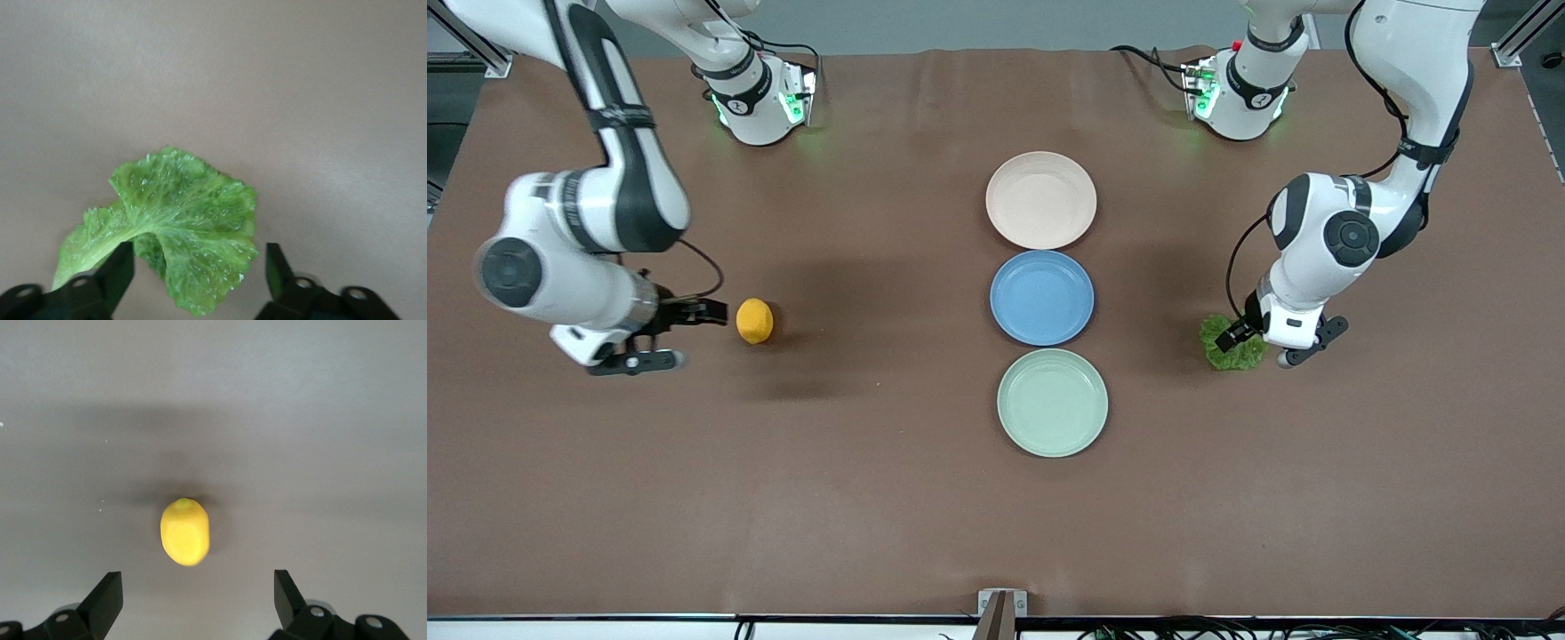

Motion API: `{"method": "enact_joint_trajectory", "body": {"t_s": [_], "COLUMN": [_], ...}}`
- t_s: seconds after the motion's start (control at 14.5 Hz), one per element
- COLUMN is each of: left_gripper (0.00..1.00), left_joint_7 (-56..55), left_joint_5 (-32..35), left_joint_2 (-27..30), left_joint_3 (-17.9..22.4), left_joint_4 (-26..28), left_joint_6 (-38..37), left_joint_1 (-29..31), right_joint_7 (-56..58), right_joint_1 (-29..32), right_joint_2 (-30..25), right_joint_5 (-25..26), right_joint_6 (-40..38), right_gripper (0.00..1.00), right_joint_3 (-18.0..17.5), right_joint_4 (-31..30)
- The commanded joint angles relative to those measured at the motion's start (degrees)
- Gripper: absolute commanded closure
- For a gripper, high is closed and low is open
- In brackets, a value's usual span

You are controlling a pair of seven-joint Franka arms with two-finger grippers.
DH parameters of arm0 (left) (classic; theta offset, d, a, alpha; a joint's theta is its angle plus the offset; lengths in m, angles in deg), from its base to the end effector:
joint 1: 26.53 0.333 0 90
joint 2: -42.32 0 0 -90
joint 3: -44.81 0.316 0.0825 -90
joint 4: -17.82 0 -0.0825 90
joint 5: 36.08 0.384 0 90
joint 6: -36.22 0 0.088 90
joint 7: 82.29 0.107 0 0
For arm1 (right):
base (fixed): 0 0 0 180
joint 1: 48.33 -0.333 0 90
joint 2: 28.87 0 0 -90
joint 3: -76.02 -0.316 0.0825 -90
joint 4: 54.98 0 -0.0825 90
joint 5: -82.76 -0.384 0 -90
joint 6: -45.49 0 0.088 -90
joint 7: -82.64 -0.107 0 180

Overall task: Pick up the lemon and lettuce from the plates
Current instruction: 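Lower the lettuce and open the left gripper while the right gripper withdraws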

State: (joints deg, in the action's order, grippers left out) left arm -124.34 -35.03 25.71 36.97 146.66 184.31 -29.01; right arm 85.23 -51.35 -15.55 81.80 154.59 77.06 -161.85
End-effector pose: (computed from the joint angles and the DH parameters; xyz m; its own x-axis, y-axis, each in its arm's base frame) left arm 0.5392 -0.0990 0.2414 0.8547 0.5188 0.0173 0.5173 -0.8541 0.0541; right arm 0.5919 0.0222 0.3778 0.9787 0.0732 -0.1917 0.0709 -0.9973 -0.0190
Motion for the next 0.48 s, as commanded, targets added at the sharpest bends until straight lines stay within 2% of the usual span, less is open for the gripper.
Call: {"method": "enact_joint_trajectory", "body": {"t_s": [0.0, 0.21, 0.41], "left_gripper": [0.01, 0.01, 0.01], "left_joint_7": [10.53, 27.33, 38.68], "left_joint_5": [0.62, 0.62, 0.44], "left_joint_2": [1.94, 3.69, 6.76], "left_joint_3": [-0.24, -0.33, -0.33], "left_joint_4": [-3.58, -8.5, -11.06], "left_joint_6": [-7.69, -18.07, -25.72], "left_joint_1": [0.72, 3.7, 7.3], "right_joint_7": [0.58, 0.23, -0.21], "right_joint_1": [1.26, 1.52, 3.01], "right_joint_2": [-0.31, -0.66, -0.66], "right_joint_5": [0.08, 2.97, 3.24], "right_joint_6": [-7.66, -13.11, -18.13], "right_gripper": [0.0, 0.0, 0.0], "right_joint_3": [-0.43, -0.17, 0.01], "right_joint_4": [7.53, 13.77, 18.62]}}
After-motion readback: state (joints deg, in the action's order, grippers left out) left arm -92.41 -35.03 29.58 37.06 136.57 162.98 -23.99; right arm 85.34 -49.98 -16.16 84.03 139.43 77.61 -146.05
